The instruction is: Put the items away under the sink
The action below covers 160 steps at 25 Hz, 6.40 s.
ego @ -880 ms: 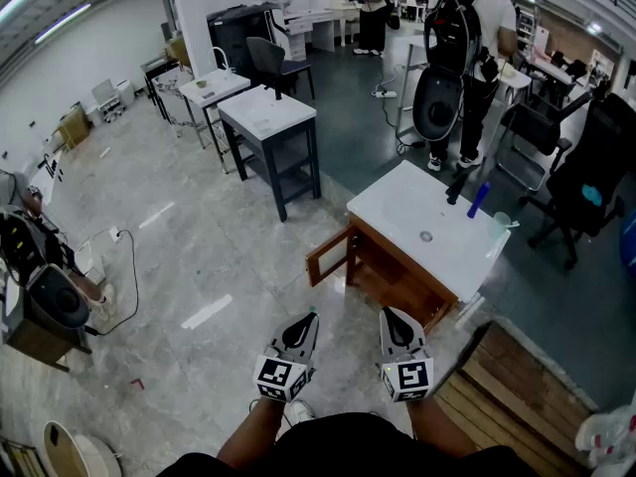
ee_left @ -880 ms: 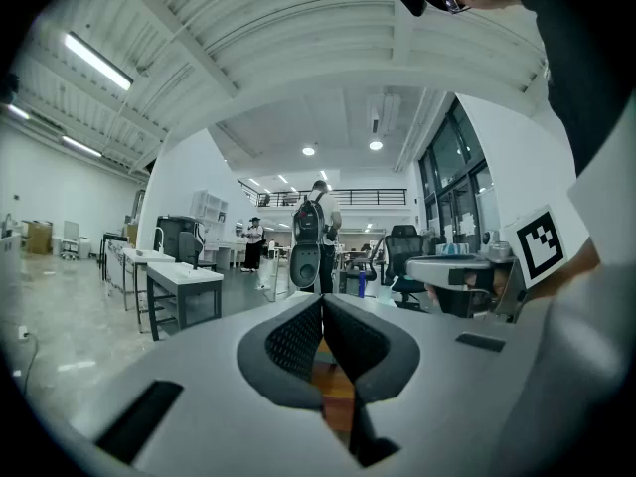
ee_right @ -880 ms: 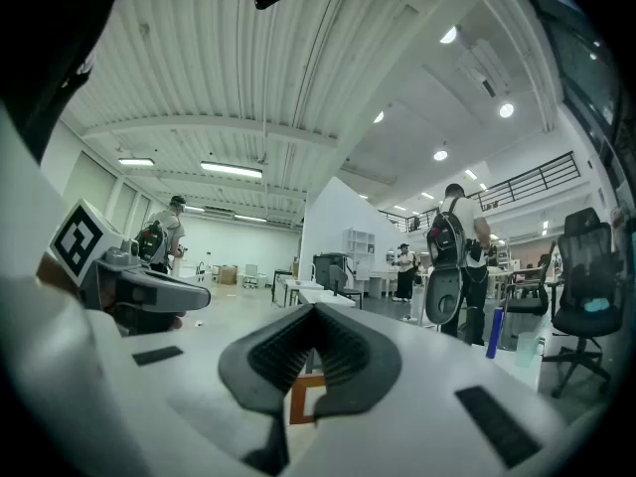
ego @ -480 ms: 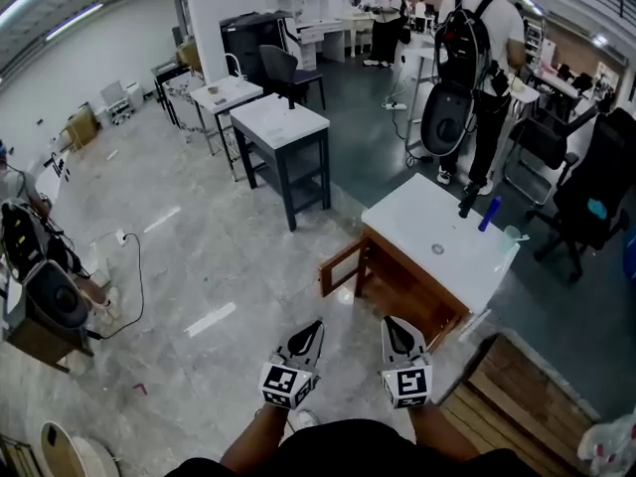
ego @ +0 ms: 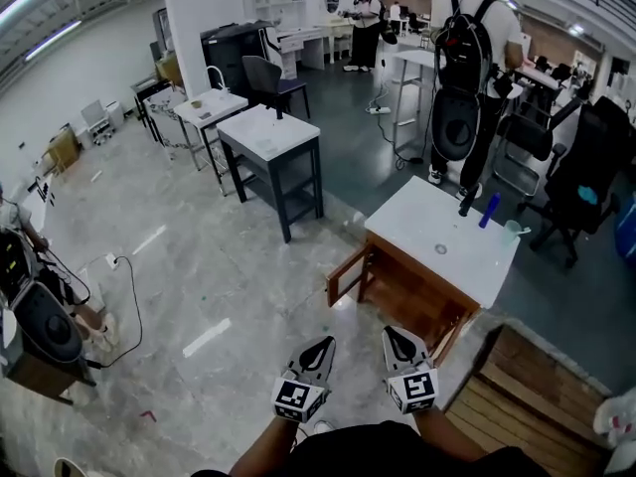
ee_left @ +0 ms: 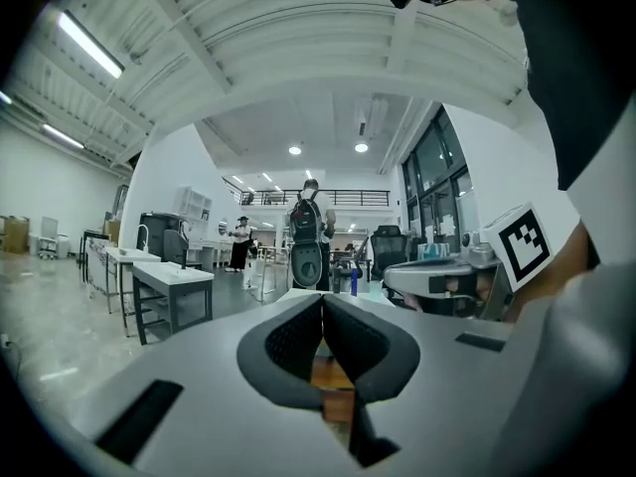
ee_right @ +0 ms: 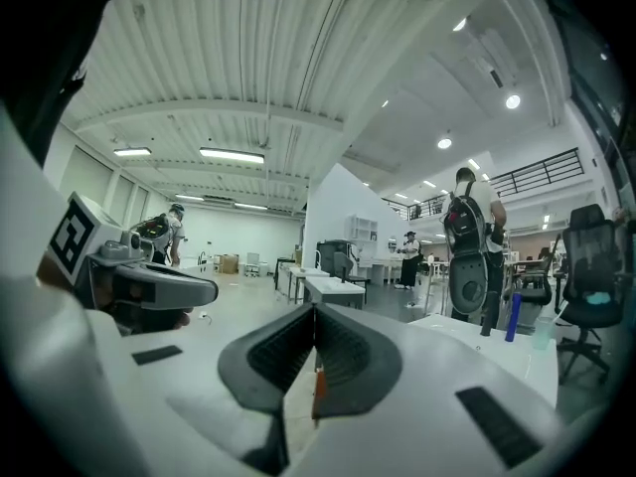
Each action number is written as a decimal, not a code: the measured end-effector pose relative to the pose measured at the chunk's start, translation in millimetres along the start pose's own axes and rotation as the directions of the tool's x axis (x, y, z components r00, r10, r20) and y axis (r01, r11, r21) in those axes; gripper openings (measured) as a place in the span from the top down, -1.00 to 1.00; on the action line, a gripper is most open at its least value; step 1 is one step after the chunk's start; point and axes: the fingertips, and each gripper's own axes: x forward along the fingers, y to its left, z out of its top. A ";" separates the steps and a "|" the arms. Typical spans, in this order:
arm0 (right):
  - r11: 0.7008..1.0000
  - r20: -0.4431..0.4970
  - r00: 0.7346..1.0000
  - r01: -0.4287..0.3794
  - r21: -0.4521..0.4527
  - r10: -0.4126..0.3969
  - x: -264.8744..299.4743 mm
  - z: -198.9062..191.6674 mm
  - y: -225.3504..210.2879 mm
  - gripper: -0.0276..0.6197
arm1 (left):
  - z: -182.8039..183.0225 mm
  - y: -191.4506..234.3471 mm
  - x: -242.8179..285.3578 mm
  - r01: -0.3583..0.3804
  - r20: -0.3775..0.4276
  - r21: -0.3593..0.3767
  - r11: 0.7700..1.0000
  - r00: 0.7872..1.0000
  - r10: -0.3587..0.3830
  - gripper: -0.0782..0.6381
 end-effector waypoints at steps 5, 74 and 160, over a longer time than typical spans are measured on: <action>0.998 -0.024 0.999 0.046 0.033 -0.046 6.7 3.9 -0.9 0.86 | 4.2 23.8 7.6 0.019 -0.016 0.000 1.000 1.000 -0.019 0.72; 0.605 -0.237 0.634 0.773 0.188 -0.736 103.9 -85.6 -389.1 0.86 | 21.6 -0.6 525.0 0.689 -0.146 0.016 0.724 0.718 -0.680 0.72; 0.509 0.056 0.506 0.856 0.089 -0.861 54.4 4.9 -379.8 -0.10 | 8.9 1.5 445.7 0.697 -0.151 0.067 0.714 0.714 -0.683 0.72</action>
